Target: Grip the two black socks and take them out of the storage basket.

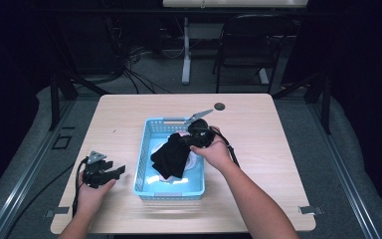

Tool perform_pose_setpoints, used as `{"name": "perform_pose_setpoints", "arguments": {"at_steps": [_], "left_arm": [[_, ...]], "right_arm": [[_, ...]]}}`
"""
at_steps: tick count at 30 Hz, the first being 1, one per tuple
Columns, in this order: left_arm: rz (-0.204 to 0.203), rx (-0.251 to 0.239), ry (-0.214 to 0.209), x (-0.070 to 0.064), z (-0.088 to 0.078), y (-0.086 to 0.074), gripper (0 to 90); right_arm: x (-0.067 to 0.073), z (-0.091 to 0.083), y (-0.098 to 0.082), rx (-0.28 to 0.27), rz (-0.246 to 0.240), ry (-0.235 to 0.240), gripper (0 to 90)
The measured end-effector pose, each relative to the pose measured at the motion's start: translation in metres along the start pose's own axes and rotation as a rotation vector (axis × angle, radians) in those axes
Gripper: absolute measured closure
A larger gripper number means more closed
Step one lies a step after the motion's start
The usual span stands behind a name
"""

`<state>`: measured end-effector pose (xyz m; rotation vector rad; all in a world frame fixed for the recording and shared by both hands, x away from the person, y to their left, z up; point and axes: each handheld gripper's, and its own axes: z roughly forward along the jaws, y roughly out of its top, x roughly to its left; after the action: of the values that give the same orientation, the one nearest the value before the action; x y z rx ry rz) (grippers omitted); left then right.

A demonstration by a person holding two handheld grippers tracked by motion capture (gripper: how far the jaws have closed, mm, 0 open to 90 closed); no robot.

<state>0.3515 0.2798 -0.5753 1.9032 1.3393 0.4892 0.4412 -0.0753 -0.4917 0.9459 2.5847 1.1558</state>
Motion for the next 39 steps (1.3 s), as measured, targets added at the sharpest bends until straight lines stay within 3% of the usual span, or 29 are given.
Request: {"name": "perform_pose_setpoints", "arguments": {"at_steps": [11, 20, 29, 39], "left_arm": [[0.002, -0.001, -0.001, 0.0, 0.0, 0.0, 41.1], [0.0, -0.001, -0.003, -0.001, 0.0, 0.0, 41.1], [0.0, -0.001, -0.002, -0.001, 0.0, 0.0, 41.1], [0.0, -0.001, -0.002, -0.001, 0.0, 0.0, 41.1]], "right_arm": [[0.012, -0.012, 0.004, -0.028, -0.032, 0.004, 86.3], [0.023, -0.035, 0.013, -0.062, -0.067, -0.004, 86.6], [0.039, -0.081, 0.036, -0.128, -0.125, -0.039, 86.7], [0.048, -0.112, 0.047, -0.151, -0.144, -0.059, 86.7]]}}
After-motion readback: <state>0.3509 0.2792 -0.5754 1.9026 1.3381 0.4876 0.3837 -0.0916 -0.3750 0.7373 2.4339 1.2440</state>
